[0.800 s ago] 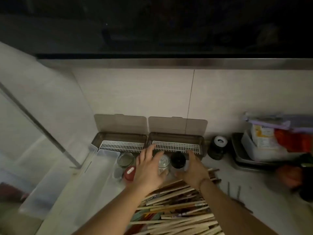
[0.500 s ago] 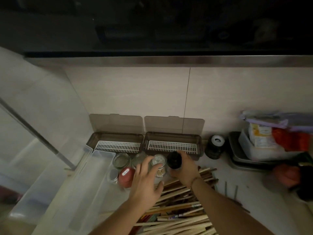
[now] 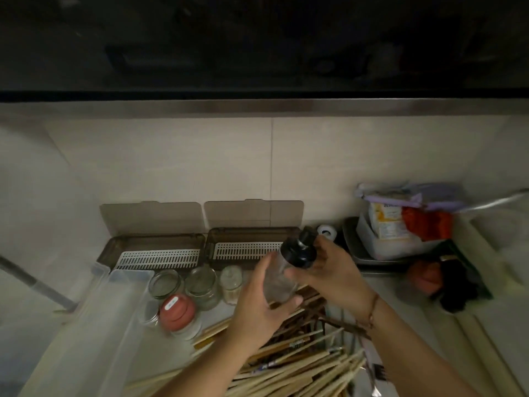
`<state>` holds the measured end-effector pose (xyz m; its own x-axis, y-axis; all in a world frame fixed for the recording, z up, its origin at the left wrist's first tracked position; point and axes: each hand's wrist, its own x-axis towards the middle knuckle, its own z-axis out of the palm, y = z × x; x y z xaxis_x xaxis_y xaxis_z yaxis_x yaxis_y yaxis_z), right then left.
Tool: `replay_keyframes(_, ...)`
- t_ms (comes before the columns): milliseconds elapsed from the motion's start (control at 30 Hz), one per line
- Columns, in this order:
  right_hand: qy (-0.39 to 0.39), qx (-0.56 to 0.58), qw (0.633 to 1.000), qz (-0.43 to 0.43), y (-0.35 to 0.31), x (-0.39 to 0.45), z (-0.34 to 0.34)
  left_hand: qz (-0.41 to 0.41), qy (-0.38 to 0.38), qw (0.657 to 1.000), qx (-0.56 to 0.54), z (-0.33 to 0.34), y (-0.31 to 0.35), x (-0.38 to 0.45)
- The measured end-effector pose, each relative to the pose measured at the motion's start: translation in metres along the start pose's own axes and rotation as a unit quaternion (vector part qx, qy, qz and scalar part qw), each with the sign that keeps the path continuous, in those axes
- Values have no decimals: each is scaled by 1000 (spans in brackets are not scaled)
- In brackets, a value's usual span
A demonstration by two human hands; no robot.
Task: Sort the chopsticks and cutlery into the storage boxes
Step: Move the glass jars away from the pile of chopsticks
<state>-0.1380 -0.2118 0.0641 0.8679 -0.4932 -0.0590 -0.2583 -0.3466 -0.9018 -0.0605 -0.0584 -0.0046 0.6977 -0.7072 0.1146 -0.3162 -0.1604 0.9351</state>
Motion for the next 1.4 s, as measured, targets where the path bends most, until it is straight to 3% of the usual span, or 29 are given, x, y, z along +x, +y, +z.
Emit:
replay_keyframes(133,33,19,999,14,11,-33,-35,20,-16,999,-39,35,17,4)
replay_keyframes(233,108,15,993,39,29,-64,-55,21,-72,996,-45,71,25,4)
replay_keyframes(433,284,-3,951,122,92,-123,-98,73,-192,974,98,161,30,4)
replay_keyframes(600,382,-16,905,186,133,-146,-129,-57,-314,946,56,232,30,-6)
replay_keyframes(800,413,-41,883,221,175,-145,-141,-224,-437,864,-109,281,51,-8)
replay_keyframes(1167,410,-65,876,246,210,-131,-148,-284,-405,860,-130,313,44,-3)
replay_keyframes(1400,426,-35,874,231,221,-128,-143,-246,-389,882,-103,299,62,2)
